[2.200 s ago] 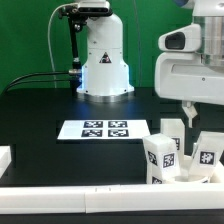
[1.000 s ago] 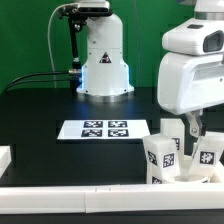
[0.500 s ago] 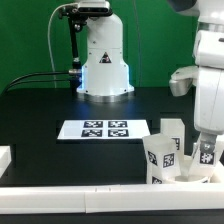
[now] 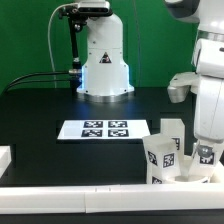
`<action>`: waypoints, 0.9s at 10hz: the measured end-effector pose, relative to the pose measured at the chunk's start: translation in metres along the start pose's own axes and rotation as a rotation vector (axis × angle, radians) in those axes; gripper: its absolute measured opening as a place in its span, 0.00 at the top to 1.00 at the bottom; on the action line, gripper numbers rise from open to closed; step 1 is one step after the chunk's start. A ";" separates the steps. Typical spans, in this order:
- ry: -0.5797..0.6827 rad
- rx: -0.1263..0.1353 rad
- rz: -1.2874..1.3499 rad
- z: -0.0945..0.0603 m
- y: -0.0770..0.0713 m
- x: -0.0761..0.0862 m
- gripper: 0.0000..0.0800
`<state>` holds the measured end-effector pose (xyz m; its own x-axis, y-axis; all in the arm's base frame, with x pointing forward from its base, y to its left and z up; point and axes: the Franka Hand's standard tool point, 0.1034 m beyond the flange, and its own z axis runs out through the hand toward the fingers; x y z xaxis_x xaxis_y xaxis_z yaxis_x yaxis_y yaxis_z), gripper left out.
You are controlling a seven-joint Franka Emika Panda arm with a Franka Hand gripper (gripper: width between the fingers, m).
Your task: Assemble stool
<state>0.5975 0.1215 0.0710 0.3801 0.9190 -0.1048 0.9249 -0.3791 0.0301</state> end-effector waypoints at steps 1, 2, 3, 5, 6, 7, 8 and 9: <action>0.000 0.000 0.040 0.000 0.000 0.000 0.58; 0.001 0.001 0.129 0.000 0.000 0.000 0.58; 0.001 0.000 0.211 0.000 0.000 0.000 0.58; 0.001 -0.001 0.363 -0.001 0.002 -0.001 0.58; 0.005 0.003 0.492 -0.001 0.004 -0.004 0.58; 0.011 0.013 0.629 -0.001 0.006 -0.007 0.58; 0.027 0.052 0.811 0.000 0.008 -0.012 0.58; 0.033 0.097 0.960 0.001 0.010 -0.019 0.58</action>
Offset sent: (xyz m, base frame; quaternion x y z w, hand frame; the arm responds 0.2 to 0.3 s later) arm 0.0000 0.0000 0.0000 0.0000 0.0000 0.1938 0.9810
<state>0.6000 0.1002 0.0725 0.9754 0.2147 -0.0506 0.2153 -0.9765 0.0060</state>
